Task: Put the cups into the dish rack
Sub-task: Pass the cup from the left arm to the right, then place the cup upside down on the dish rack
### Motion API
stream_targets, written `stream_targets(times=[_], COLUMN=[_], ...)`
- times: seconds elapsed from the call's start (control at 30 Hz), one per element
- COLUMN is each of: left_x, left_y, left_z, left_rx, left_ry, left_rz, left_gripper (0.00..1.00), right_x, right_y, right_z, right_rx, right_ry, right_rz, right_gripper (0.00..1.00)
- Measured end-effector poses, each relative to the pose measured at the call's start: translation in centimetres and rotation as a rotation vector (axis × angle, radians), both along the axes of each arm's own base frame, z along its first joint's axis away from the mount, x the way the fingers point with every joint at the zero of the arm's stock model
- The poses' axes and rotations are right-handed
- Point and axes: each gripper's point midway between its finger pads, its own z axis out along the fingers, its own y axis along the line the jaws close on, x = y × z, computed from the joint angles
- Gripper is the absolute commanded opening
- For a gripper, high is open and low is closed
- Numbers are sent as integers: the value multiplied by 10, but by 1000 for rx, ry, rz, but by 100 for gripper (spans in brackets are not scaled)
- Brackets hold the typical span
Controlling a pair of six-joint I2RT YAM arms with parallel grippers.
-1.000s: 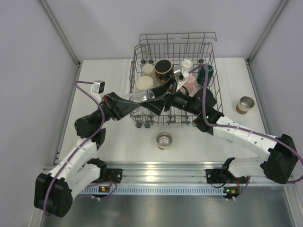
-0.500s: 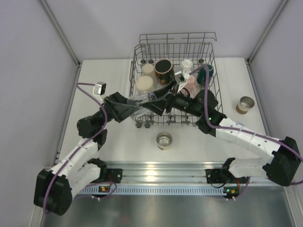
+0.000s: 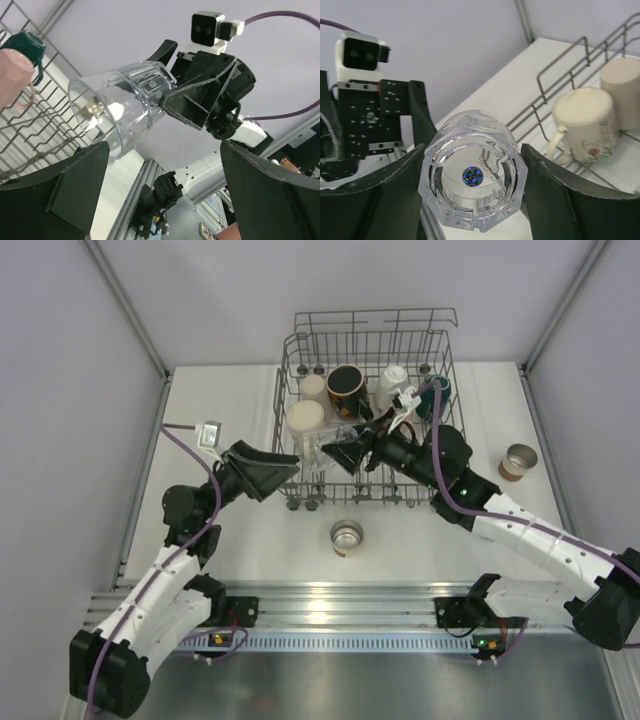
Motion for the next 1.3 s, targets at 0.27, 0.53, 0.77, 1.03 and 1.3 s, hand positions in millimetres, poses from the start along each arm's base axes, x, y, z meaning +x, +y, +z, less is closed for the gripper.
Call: stream_targets(times=[0.27,0.53,0.77,1.03,1.3], left_x=[27,46,46,47,47], left_y=[2,24,46,57,60], left_z=[-42,-53,-57,-68,-74], left_rx=[131,305,407,473,503], left_ry=[128,190,191,211,218], left_rz=[110,312,438,489,500], left_gripper=[98,98,98,98,98], right_x=[40,93,140,175,182], right_y=[-26,-41,-49,-60,-64], right_z=[-25,-44,-102,-146,-177], right_rx=[-193,-436,-656,-797,-840], right_ry=[19,-2,50,110,176], right_rz=[-175,-323,-399,-427,-402], right_gripper=[0,0,0,0,0])
